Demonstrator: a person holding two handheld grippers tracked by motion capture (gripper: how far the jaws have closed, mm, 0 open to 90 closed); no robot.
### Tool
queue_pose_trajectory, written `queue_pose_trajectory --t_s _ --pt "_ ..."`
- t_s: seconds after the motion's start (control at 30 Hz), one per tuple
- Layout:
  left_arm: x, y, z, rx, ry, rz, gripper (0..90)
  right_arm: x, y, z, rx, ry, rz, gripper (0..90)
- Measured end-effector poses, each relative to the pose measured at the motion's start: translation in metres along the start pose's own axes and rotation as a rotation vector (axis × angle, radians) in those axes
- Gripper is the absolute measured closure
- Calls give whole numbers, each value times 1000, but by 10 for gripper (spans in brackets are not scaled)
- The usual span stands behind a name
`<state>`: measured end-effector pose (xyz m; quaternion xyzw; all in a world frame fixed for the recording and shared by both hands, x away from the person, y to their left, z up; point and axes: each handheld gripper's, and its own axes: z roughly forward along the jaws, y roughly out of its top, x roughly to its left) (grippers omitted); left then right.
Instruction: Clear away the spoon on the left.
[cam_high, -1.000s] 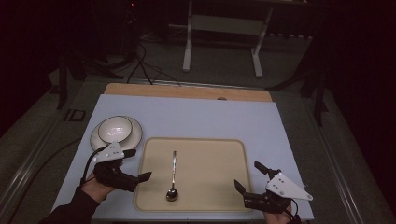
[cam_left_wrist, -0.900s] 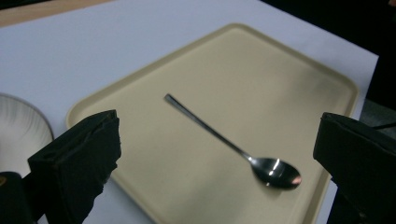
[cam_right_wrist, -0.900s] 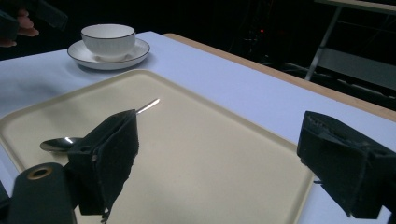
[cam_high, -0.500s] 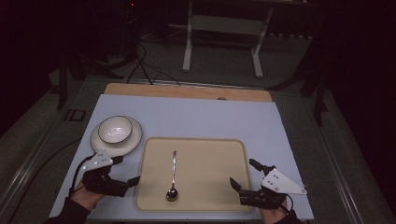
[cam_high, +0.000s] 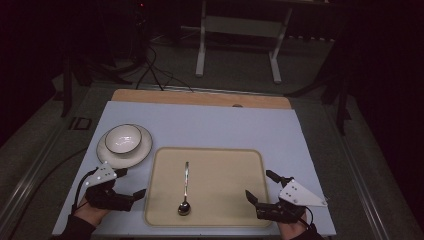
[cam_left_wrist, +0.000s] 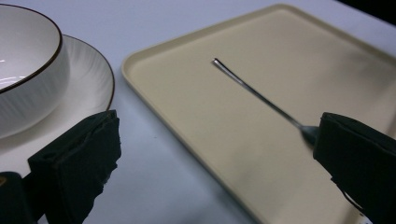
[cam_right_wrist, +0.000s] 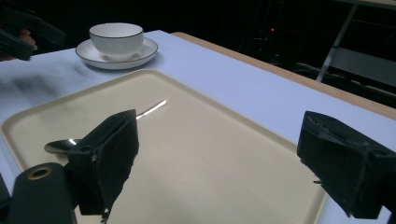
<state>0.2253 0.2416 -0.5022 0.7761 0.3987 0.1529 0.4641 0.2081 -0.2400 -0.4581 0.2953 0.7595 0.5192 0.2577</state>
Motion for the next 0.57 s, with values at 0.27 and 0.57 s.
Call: queue_pose_trajectory --t_s 0.27,0.57 --pt "-1 -1 8 -1 -10 8 14 -2 -2 1 14 4 14 128" --pt "0 -1 6 -28 0 2 14 -3 -2 2 21 12 24 127"
